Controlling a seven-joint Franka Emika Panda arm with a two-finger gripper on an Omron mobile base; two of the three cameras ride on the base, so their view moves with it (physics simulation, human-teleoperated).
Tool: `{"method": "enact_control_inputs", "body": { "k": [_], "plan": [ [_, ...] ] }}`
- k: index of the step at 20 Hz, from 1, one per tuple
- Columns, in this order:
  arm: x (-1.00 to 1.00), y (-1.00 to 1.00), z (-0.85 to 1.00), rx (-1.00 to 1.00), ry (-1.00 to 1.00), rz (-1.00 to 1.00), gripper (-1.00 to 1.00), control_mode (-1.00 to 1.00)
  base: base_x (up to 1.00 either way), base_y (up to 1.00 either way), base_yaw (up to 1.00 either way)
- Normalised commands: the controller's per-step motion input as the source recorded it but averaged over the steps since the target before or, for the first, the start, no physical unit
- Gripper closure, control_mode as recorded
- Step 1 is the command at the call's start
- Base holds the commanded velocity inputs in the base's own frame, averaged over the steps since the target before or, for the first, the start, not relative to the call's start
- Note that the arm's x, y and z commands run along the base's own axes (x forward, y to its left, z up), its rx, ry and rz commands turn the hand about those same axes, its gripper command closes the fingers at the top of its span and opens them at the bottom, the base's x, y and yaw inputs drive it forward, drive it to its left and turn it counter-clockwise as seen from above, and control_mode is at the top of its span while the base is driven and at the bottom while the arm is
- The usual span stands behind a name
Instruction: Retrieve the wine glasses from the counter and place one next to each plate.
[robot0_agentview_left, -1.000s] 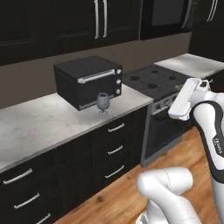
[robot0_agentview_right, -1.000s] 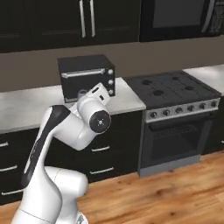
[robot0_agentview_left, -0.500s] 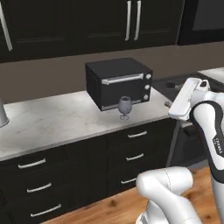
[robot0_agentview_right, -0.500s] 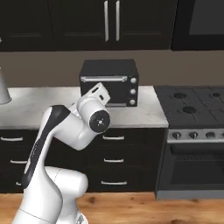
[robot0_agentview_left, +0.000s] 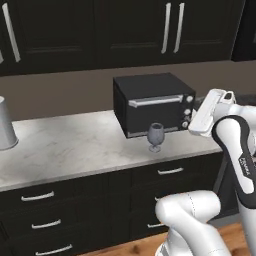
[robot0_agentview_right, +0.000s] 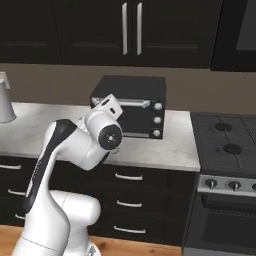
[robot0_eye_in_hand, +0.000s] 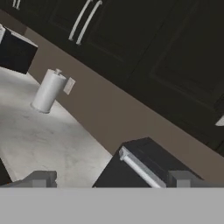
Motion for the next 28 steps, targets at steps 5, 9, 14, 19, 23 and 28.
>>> {"method": "enact_control_inputs", "body": {
  "k": [5, 9, 14, 19, 23, 28],
  "plan": [
    [0.0, 0.0, 0.0, 0.0, 0.0, 0.0, -1.0, 1.0, 0.42, -0.41, 0.11],
    [0.0, 0.0, 0.0, 0.0, 0.0, 0.0, -1.0, 1.0, 0.41, -0.09, 0.02],
    [0.02, -0.12, -0.02, 0.08, 0.0, 0.0, -1.0, -1.0, 0.16, 0.0, 0.0],
    [-0.01, -0.53, -0.7, 0.21, 0.42, -0.01, -1.0, -1.0, 0.0, 0.0, 0.0],
    [0.09, -0.64, -1.0, 0.13, 0.34, 0.16, -1.0, -1.0, 0.0, 0.0, 0.0],
    [0.29, -0.1, -1.0, 0.05, 0.12, 0.23, -1.0, -1.0, 0.0, 0.0, 0.0]
  ]
}}
